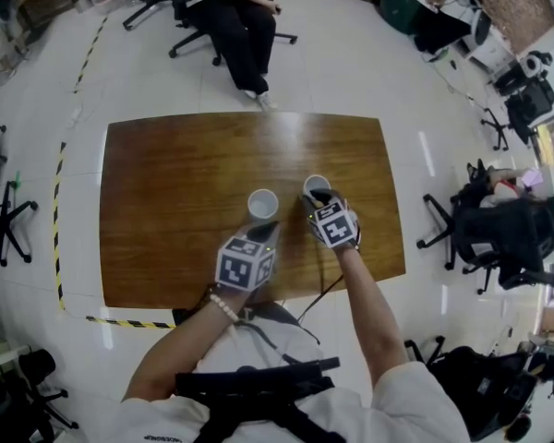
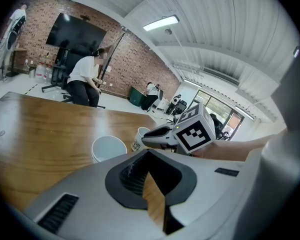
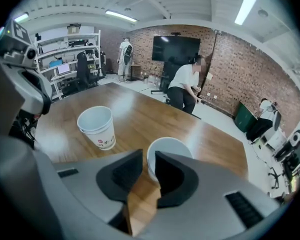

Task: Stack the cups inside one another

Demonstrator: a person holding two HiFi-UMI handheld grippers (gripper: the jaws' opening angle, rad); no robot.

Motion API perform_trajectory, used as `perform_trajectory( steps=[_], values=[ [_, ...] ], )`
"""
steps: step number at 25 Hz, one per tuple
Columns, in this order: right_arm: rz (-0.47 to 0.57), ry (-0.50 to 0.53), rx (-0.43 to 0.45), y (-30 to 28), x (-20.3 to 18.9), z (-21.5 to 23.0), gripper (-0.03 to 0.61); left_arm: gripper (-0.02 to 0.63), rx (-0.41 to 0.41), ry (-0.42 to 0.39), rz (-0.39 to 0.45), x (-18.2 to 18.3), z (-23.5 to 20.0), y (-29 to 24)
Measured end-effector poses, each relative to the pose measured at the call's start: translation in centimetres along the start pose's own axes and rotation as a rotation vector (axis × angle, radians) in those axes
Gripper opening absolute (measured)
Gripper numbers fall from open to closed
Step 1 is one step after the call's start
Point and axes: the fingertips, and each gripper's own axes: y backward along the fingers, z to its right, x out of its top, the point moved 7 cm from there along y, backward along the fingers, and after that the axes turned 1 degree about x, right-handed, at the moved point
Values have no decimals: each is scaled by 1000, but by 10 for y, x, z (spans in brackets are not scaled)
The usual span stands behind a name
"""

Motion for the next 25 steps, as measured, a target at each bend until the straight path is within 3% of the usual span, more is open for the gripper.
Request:
perform_trajectory(
  steps=[11,25],
  values=[
    [-23,28,5,-7,-3,-6,38,-5,23,17,2,-5,-10,10],
    [34,-13,-64,23,15,-12,35,-5,2,11,-7,-3,-25,31]
  ],
)
